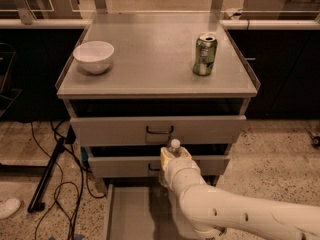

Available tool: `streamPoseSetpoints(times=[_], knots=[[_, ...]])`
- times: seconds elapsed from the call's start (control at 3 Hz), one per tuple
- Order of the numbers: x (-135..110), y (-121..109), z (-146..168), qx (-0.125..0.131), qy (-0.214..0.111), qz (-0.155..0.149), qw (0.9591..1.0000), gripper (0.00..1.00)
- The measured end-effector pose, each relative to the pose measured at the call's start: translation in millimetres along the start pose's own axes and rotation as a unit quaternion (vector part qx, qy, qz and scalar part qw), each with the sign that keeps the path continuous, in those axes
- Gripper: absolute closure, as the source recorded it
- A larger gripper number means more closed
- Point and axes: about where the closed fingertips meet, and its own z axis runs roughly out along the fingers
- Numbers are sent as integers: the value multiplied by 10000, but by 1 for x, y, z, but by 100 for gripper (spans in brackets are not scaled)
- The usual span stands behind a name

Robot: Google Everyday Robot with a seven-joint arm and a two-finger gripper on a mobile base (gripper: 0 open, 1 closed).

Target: Place water bottle into bottom drawer

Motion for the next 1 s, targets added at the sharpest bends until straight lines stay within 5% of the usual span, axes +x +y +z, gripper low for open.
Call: streamPoseSetpoints(times=[0.33, 1.0], knots=[[-1, -5, 1, 84, -38, 13, 10000, 100], [45, -12, 9, 323, 231, 258, 9989, 100]])
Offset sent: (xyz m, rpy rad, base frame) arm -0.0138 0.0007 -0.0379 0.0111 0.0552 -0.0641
